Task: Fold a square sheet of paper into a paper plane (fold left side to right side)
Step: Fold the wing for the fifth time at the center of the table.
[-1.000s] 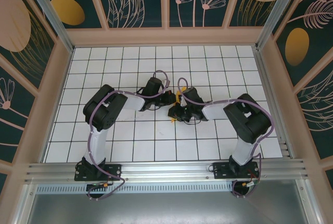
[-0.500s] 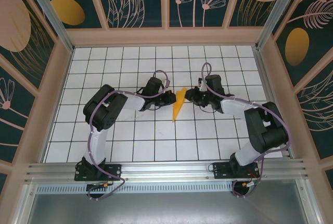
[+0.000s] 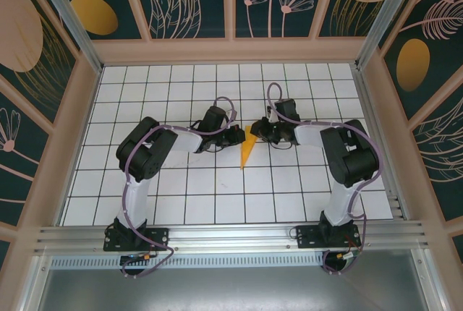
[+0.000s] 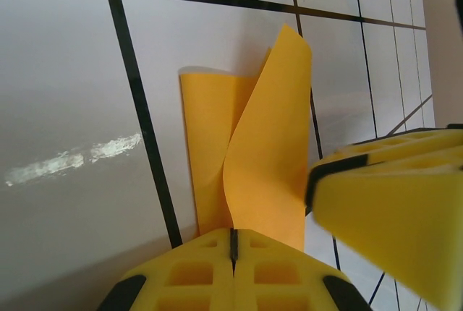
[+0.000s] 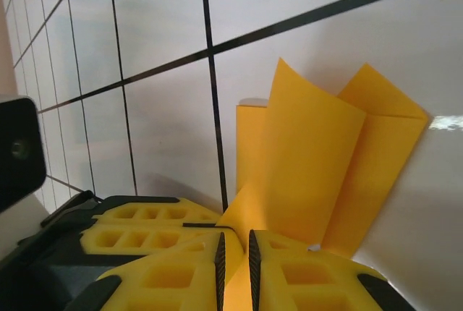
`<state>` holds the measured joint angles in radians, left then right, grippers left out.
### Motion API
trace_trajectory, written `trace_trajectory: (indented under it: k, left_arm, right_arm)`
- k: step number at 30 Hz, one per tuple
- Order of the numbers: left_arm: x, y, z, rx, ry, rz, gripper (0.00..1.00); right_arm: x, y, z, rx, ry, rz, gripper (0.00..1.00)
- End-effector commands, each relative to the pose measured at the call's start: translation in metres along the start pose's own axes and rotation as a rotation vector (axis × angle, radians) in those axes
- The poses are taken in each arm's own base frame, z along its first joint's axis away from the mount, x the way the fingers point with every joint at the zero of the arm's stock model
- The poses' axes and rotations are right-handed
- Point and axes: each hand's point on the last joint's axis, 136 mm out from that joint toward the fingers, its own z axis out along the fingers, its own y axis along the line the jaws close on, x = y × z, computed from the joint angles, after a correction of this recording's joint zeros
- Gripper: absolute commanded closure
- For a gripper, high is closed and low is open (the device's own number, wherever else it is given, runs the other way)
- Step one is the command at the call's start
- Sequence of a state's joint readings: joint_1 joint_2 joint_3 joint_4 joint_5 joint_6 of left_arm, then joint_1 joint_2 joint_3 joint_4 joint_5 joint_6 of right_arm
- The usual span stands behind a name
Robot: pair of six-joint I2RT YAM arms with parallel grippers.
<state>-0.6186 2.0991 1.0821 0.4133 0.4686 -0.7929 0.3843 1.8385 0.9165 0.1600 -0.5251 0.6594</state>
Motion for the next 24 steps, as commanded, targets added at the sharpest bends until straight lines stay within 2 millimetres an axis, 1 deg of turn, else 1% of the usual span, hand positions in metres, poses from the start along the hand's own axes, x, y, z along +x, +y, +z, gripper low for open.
trace_trajectory:
  k: [1,7,10,14,20,22,24]
  left_arm:
    - [0.004,0.037,0.015,-0.095,0.006,-0.011,1.00]
    - [0.007,0.036,0.019,-0.080,0.029,-0.005,1.00]
    - [0.005,0.036,0.018,-0.087,0.022,-0.003,1.00]
    - [0.000,0.028,0.012,-0.079,0.005,0.014,1.00]
    - [-0.005,0.009,-0.006,-0.050,-0.020,0.049,0.77]
    - [-0.006,0.001,-0.015,-0.037,-0.028,0.059,0.72]
    - [-0.006,-0.008,-0.026,-0.027,-0.037,0.069,0.68]
  right_arm:
    - [-0.008,0.016,0.003,-0.043,-0.005,-0.045,0.79]
    - [-0.004,0.005,0.009,-0.006,0.011,-0.024,0.79]
    - [-0.001,-0.010,0.014,0.059,0.031,0.002,0.79]
    - [0.004,-0.021,0.018,0.092,0.047,0.030,0.79]
    - [0.004,-0.022,0.017,0.099,0.042,0.031,0.79]
    - [0.003,-0.023,0.016,0.104,0.039,0.030,0.79]
    - [0.003,-0.025,0.016,0.111,0.040,0.031,0.79]
